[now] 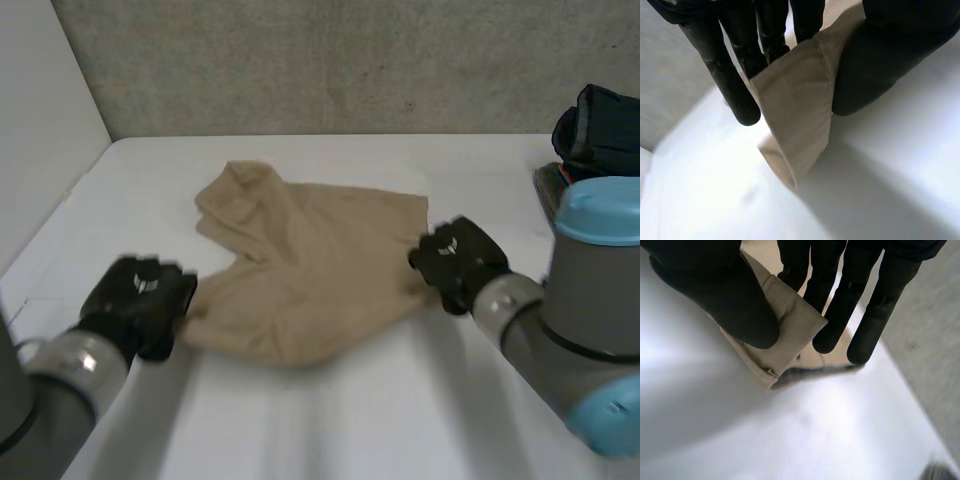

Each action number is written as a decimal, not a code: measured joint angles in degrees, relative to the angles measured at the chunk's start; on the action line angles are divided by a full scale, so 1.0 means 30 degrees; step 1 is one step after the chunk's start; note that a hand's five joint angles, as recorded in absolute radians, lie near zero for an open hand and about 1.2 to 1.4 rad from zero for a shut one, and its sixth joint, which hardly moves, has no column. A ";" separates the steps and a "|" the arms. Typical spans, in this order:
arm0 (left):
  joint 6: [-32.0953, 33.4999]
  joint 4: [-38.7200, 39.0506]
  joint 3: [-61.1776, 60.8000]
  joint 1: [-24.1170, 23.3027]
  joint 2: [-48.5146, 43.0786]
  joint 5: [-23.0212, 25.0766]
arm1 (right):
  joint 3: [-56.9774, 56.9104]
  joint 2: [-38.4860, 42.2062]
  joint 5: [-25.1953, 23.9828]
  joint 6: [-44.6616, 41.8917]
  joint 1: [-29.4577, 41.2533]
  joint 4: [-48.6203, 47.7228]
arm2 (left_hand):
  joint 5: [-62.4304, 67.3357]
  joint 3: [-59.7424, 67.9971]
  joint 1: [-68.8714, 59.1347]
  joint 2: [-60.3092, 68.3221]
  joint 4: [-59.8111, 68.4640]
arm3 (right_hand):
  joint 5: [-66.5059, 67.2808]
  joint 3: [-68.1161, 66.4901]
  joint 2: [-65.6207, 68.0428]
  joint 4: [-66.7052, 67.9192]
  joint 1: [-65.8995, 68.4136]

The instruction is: Fold the laundry.

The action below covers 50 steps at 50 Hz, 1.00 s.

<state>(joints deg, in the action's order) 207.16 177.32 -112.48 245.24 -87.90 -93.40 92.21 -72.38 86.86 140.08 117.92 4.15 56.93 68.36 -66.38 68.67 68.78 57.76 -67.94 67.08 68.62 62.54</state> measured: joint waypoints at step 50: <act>0.2140 0.3063 1.0697 0.3266 -1.3479 0.6591 | 0.4103 -0.0384 0.1265 -0.0545 0.0028 -0.1213 | -0.5780 -0.6224 0.4804 -0.6272 -0.6317 | 0.0302 0.0000 0.0000 0.0000 0.0002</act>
<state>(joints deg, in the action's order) 213.58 186.50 -80.38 255.04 -128.34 -73.63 104.52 -73.53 90.65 138.44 118.01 0.51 39.59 49.68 -51.97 49.86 49.82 58.67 -67.94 67.08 68.62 62.54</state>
